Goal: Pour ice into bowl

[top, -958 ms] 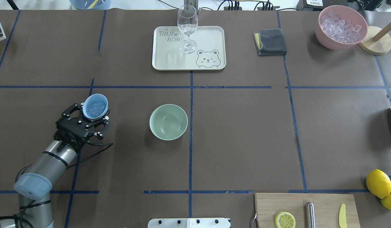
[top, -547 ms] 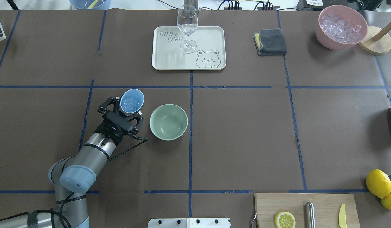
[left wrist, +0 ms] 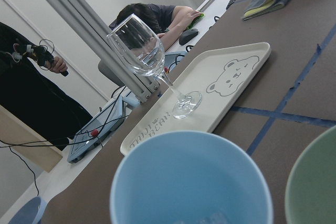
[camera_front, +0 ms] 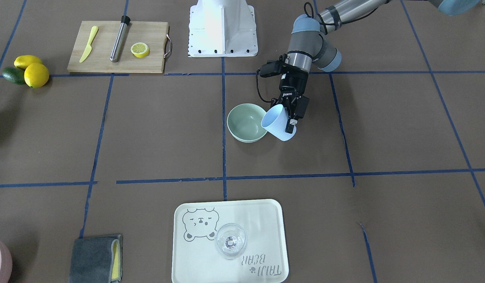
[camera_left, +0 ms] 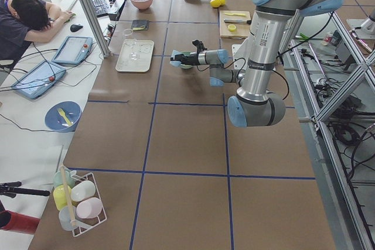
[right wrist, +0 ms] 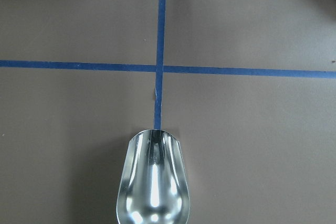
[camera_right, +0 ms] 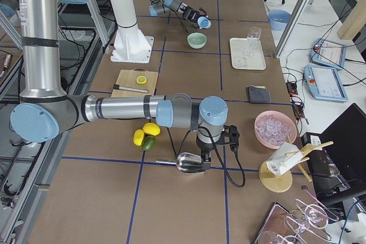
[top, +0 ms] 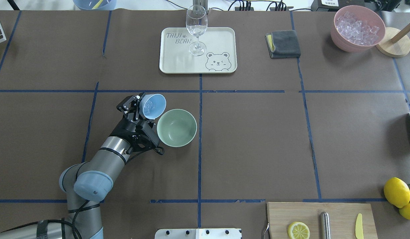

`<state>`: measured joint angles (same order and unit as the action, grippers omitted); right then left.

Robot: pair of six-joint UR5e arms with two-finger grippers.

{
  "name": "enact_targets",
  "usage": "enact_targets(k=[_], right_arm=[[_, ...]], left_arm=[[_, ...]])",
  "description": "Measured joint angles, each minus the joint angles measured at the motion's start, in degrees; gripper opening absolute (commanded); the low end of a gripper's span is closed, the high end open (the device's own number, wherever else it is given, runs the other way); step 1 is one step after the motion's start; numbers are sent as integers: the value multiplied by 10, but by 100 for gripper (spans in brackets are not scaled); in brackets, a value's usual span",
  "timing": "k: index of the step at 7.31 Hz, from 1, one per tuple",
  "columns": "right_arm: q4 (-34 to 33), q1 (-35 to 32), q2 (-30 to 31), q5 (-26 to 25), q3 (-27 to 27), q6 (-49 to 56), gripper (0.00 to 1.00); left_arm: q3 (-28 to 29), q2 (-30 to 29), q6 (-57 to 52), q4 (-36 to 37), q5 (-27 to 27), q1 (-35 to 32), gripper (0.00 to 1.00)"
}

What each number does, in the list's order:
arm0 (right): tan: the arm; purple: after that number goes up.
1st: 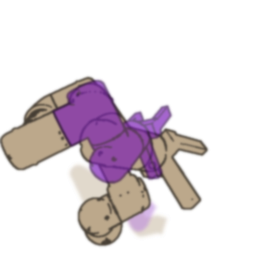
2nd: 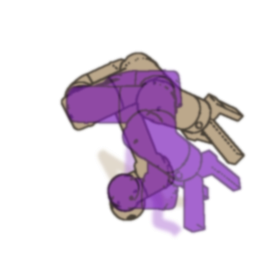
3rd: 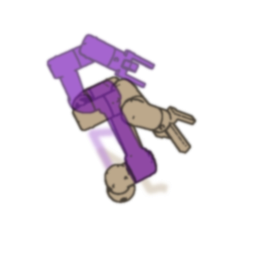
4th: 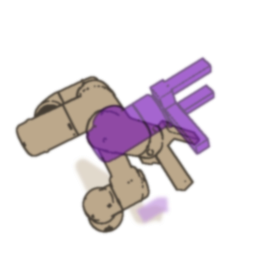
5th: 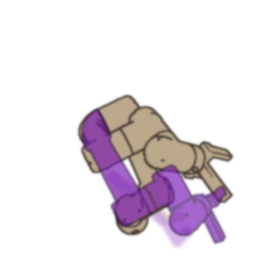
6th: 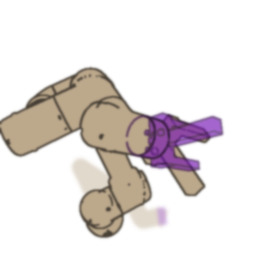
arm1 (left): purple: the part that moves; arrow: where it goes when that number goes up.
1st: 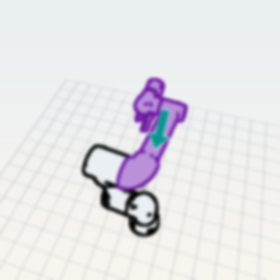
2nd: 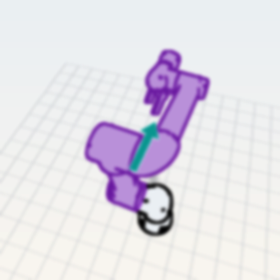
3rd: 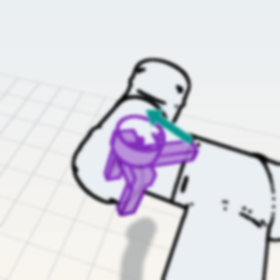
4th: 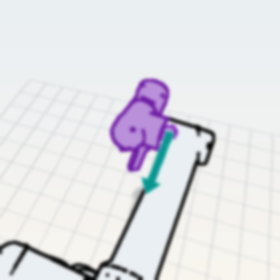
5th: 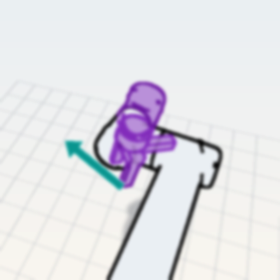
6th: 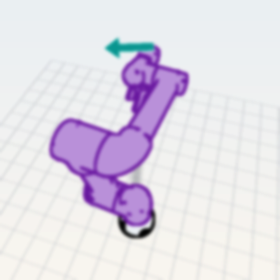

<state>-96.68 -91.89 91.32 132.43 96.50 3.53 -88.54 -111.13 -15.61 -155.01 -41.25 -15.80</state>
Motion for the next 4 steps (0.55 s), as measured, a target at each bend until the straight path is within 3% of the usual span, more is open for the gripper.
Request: enact_targets(k=[4], right_arm=[[0, -4, 3, 0, 0, -2, 100]], left_arm=[[3, -7, -223, 3, 36, 2, 0]])
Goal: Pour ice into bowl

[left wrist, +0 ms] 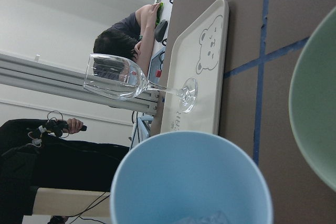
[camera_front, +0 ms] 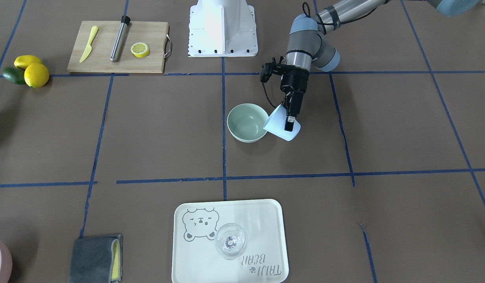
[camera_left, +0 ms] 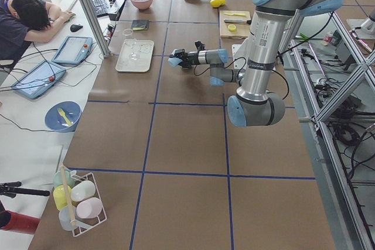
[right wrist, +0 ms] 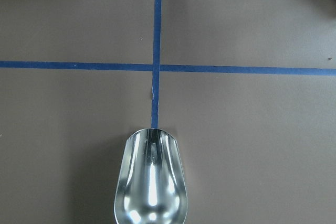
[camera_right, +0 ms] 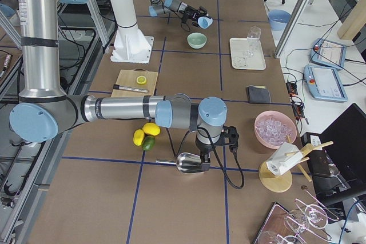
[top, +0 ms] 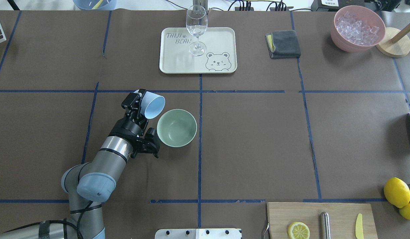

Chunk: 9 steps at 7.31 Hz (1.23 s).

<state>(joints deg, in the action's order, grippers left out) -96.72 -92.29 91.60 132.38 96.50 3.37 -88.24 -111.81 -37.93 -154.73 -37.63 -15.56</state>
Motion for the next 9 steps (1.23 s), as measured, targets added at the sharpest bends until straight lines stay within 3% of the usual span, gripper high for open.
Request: enact_targets(k=[3, 9], right_arm=[[0, -6, 5, 0, 0, 0, 100], [0, -13, 18, 1, 0, 0, 100]], left_arm=[[5, -16, -98, 42, 14, 8, 0], [11, -22, -282, 51, 85, 29, 0]])
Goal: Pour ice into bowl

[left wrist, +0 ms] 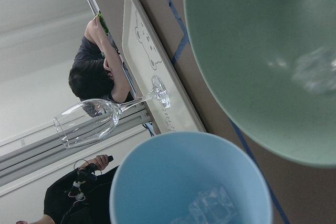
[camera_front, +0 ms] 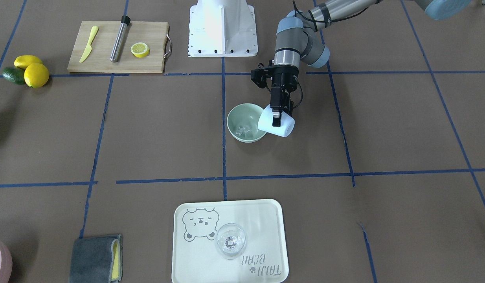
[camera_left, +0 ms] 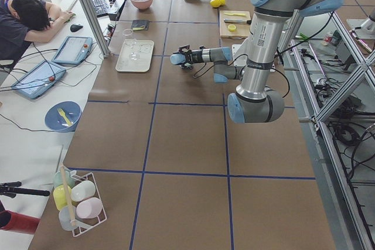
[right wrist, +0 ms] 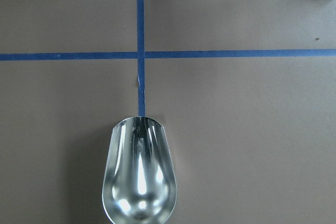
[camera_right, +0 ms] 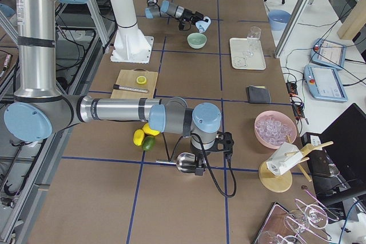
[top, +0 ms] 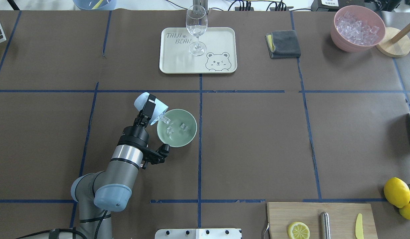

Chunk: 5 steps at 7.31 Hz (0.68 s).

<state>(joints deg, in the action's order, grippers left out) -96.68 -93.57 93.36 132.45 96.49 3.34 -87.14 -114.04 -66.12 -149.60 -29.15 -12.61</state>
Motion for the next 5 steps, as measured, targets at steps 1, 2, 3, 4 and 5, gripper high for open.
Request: enact_targets(k=[1, 2, 3, 4, 5], right_arm=[[0, -1, 0, 0, 0, 0, 100], [0, -3, 1, 0, 0, 0, 100], [0, -5, 1, 0, 0, 0, 100], [0, -8, 1, 0, 0, 0, 100], [0, -10, 2, 0, 0, 0, 100]], left_arm=[[0, -1, -13, 0, 4, 1, 0], [-1, -2, -23, 2, 12, 1, 0], [-2, -5, -36, 6, 23, 1, 0], [-2, -11, -46, 15, 31, 2, 0], [-3, -17, -52, 24, 35, 2, 0]])
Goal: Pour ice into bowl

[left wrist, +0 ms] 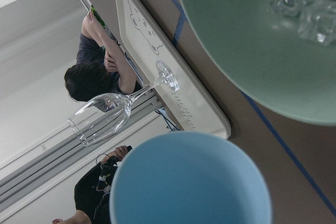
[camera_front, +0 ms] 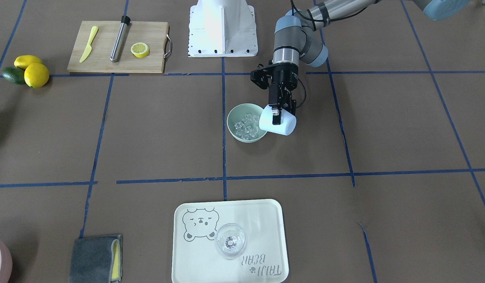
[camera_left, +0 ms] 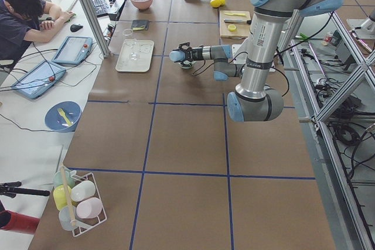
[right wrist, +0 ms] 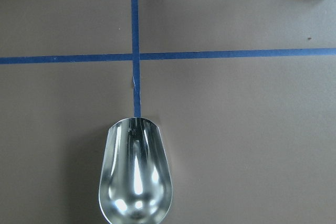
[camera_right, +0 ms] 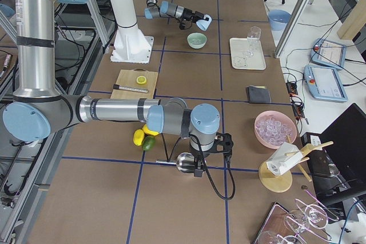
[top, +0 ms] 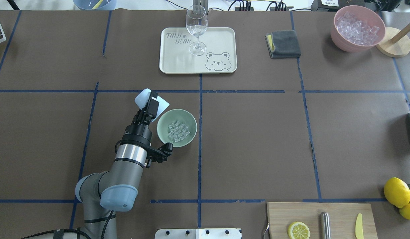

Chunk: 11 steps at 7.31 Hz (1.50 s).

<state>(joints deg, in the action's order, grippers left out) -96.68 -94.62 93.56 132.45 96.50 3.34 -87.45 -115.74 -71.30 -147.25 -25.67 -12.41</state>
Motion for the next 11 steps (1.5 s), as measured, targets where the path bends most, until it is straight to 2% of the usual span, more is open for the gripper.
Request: enact_targets(k=[2, 4, 6, 8, 10, 11], right_arm=[[0, -2, 2, 0, 0, 1, 100], [0, -2, 5, 1, 0, 4, 100], [0, -2, 6, 1, 0, 4, 100], [0, -4, 8, 2, -2, 1, 100], [-1, -12, 10, 5, -12, -1, 100], [0, -16, 10, 5, -14, -1, 100]], left_arm=[[-5, -2, 3, -3, 1, -1, 0], [-16, 3, 34, -53, -21, -8, 0], [-18, 10, 116, -89, -100, -28, 0], [-22, 35, 293, -95, -208, -68, 0], [-58, 98, 479, -96, -332, -130, 0], [-75, 131, 518, -98, -373, -161, 0]])
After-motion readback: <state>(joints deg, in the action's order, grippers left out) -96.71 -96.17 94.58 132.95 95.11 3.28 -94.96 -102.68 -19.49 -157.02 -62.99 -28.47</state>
